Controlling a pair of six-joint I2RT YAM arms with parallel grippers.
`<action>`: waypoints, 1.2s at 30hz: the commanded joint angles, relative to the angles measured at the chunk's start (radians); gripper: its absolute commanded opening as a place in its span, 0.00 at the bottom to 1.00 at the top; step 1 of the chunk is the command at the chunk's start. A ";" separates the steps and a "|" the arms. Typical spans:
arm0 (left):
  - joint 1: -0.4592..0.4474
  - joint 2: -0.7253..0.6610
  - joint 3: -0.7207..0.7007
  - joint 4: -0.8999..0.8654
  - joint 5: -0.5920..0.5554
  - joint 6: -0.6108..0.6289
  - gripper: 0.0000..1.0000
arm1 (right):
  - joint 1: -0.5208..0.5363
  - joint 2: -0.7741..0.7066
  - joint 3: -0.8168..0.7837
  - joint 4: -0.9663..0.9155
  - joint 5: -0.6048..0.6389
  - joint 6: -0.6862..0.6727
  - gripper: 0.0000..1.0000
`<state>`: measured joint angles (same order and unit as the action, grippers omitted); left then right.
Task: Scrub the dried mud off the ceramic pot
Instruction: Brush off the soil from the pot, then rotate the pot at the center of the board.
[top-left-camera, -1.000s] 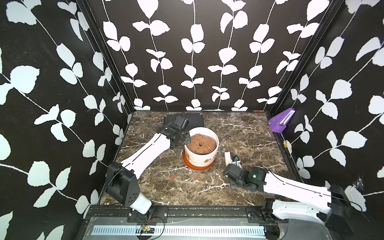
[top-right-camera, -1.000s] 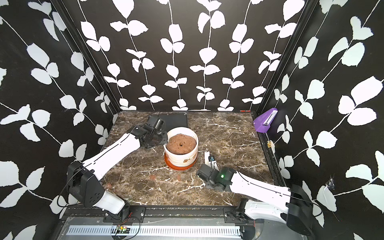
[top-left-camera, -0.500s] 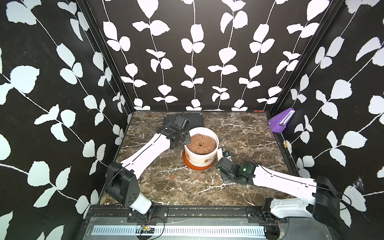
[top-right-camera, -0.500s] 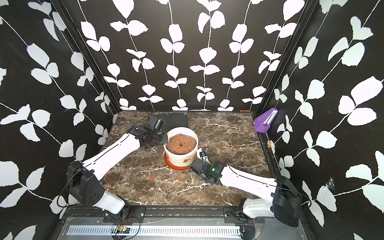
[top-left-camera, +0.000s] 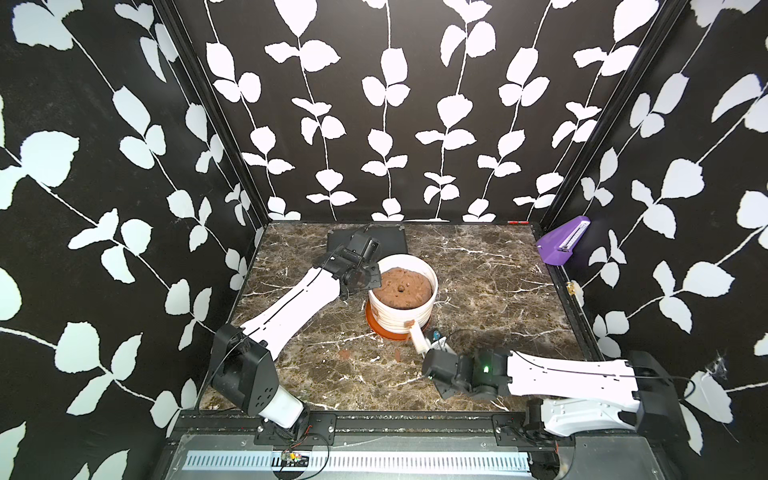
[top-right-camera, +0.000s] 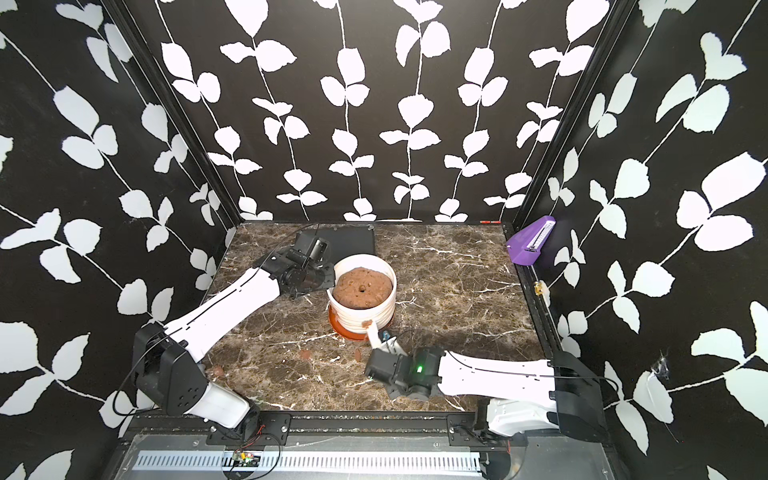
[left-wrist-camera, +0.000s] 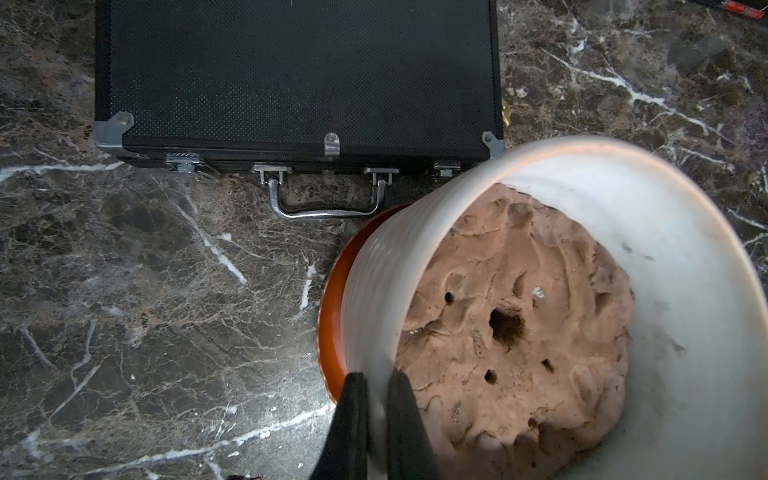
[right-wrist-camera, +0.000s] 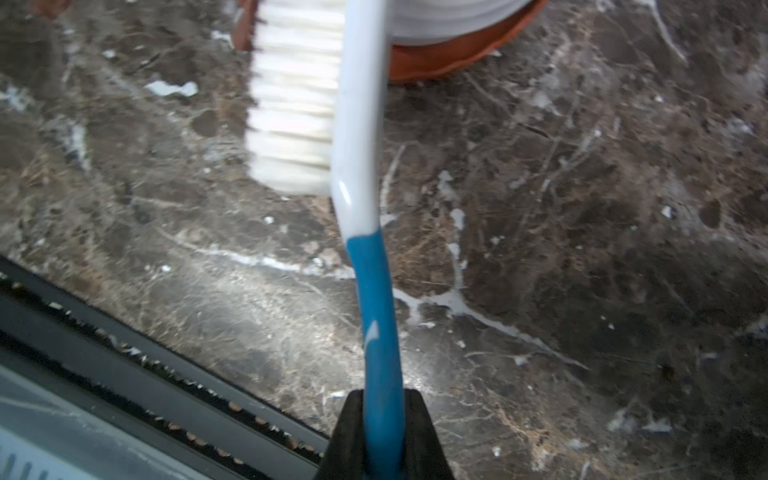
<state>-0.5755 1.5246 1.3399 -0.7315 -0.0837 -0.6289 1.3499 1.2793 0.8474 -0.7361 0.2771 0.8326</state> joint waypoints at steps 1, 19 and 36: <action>-0.003 0.003 -0.032 -0.014 0.029 -0.039 0.00 | 0.022 0.056 0.016 -0.023 0.036 0.051 0.00; 0.037 0.098 0.106 -0.054 -0.002 0.021 0.32 | 0.032 0.032 -0.011 -0.117 0.076 0.074 0.00; 0.045 0.114 0.068 -0.043 0.052 -0.032 0.00 | -0.062 -0.187 -0.100 -0.184 0.065 0.149 0.00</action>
<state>-0.5331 1.6699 1.4368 -0.7959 -0.0982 -0.5930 1.3224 1.1656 0.7803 -0.9024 0.3305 0.9630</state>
